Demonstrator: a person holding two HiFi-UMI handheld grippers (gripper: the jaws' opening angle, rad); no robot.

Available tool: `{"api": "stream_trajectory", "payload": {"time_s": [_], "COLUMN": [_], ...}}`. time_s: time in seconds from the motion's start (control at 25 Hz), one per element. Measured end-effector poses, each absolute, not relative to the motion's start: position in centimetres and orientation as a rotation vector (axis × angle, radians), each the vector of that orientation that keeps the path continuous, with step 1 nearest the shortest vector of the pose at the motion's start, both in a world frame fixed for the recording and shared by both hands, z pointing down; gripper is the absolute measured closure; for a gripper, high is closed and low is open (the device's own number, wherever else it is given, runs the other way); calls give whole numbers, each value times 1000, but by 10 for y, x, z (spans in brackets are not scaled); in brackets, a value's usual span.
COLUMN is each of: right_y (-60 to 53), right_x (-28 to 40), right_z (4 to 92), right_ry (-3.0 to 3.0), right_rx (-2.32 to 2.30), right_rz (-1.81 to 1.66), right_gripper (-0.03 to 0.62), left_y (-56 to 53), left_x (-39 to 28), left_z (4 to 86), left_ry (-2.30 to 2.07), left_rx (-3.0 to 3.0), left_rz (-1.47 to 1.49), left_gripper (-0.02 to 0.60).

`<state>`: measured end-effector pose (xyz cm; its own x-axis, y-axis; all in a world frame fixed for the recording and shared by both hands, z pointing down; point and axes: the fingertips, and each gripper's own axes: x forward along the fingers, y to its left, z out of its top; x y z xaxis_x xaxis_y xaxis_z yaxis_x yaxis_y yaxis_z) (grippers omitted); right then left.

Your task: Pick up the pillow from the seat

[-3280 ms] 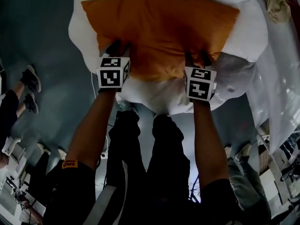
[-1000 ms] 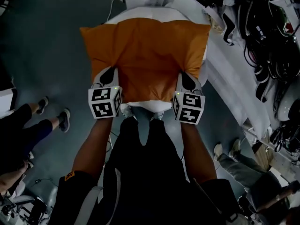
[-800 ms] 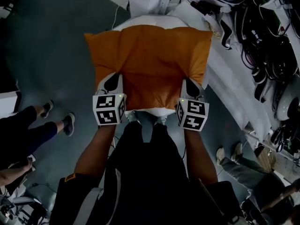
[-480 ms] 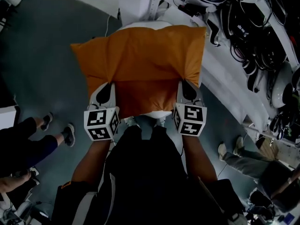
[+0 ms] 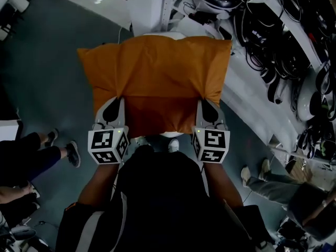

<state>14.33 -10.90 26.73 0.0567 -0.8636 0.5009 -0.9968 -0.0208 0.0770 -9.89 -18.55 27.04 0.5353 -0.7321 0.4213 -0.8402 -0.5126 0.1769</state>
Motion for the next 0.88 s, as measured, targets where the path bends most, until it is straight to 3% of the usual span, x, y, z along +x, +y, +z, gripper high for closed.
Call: {"api": "stream_trajectory", "payload": {"time_s": [0.56, 0.88], "right_y": [-38, -9], "right_x": [214, 215], "right_z": [220, 195], "right_ry": [-2021, -2018], "right_rx": [1916, 1963], "right_rz": [359, 309], "right_gripper": [586, 586], "left_y": [-94, -69], "left_x": [-35, -34], "left_z": [219, 196], "left_ry": [-1425, -1406], "left_rx": [2419, 2455], "left_rz": [359, 307], "left_gripper": [577, 575]}}
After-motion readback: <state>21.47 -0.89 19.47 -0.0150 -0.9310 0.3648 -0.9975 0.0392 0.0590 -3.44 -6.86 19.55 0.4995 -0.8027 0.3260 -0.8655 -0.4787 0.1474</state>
